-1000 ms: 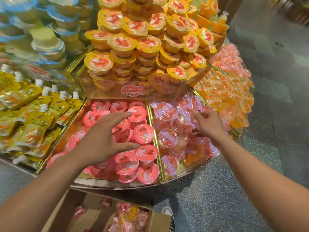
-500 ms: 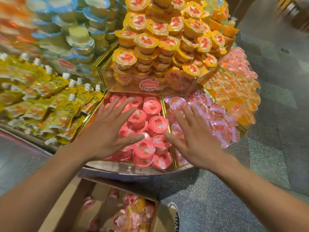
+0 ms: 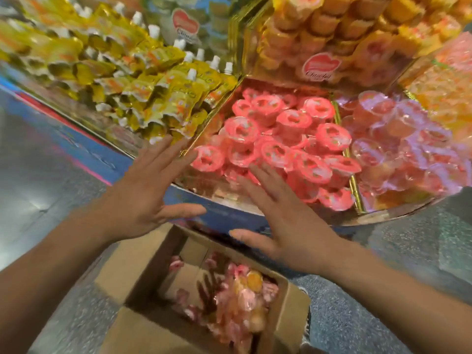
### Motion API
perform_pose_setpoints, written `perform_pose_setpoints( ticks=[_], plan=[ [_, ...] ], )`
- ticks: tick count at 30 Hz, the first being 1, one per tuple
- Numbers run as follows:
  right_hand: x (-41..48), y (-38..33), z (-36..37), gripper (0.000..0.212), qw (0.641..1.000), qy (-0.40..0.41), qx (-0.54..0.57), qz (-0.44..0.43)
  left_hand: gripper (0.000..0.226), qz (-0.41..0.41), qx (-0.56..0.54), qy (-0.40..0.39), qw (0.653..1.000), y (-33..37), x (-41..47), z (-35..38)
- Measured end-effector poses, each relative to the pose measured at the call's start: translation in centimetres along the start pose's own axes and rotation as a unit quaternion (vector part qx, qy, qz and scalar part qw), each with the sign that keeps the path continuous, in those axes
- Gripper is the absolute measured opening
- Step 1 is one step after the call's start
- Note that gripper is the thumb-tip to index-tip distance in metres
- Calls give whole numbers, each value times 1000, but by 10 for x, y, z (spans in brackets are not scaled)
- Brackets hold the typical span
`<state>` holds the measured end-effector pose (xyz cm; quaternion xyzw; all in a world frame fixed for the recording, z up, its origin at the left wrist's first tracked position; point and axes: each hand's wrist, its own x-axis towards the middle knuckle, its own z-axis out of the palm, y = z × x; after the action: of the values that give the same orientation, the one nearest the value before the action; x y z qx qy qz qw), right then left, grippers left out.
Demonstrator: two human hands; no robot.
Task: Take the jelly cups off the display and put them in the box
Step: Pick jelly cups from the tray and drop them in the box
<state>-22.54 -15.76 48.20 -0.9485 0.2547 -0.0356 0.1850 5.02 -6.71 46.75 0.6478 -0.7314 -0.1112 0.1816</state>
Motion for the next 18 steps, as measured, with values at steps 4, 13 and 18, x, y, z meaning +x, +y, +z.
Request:
perform_pose_setpoints(
  ticks=[4,13,18],
  plan=[
    [12,-16,55,84,999,-16,25,-44,96,-35,-5,-2,999,-28,-43,26],
    [37,-5,182,87,989,-143,6,-37,91,-53,14,-49,997,-89,-106,131],
    [44,22,274,89,989,-137,-13,-54,89,-66,18,-92,993,-116,-123,211]
  ],
)
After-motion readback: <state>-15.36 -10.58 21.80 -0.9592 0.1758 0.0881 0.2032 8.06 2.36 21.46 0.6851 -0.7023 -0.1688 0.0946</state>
